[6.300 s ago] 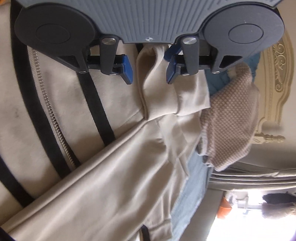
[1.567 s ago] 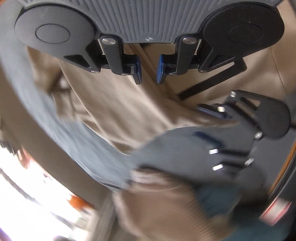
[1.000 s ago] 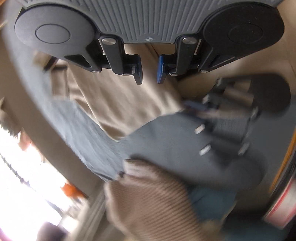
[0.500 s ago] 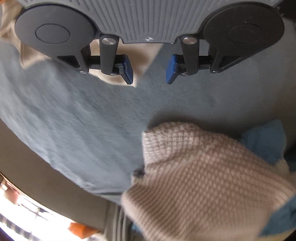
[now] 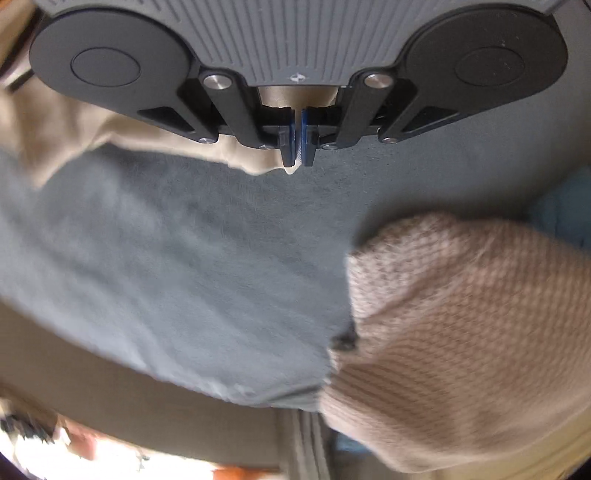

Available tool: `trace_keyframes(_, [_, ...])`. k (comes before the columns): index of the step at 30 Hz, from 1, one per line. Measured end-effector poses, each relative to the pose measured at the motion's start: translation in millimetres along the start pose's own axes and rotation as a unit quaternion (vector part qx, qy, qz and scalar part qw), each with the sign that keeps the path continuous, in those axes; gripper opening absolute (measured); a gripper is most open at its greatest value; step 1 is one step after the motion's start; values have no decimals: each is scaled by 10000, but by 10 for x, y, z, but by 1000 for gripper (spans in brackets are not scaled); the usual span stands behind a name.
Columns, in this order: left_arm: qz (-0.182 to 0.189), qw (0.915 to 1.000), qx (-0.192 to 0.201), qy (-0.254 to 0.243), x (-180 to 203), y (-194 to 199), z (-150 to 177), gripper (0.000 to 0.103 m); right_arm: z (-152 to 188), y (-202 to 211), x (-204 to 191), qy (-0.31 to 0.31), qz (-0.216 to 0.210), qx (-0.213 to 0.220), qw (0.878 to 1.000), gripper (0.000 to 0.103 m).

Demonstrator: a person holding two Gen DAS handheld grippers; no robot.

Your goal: Fold clothes

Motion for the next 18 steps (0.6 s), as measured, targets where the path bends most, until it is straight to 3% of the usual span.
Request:
trace_keyframes(4, [-53,10000,-29,-57,18,2,-6,12,-51,-37,306,-1167,-162,296,9926,4])
trace_keyframes(9, [-41,9998,-95,151,-23,45,-44,18,-110,367,1001,-2868,-393,895,9530,4])
trace_keyframes(12, [55,9989,-107,452,-100,120,-65,31,65,902,1337,-3135,-699,1050,9412,5])
trace_keyframes(15, [93,9981,10,606,-205,284,-63,31,328,1585,1727,-3363,-844,1293,9290,5])
trace_keyframes(18, [50,9973,197,706,-322,466,-94,32,708,2387,2201,-3718,-750,1797,9077,5])
Point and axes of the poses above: each gripper's, at about its wrist camera, not at the fingertips, and y roughly against the way its jaws point, x to its right, z to its underside, the point moved 8 cm from there along -y, roughly the way its jaws point, and after that the axes turned 9 degrees about z, right-handed, at the moved point
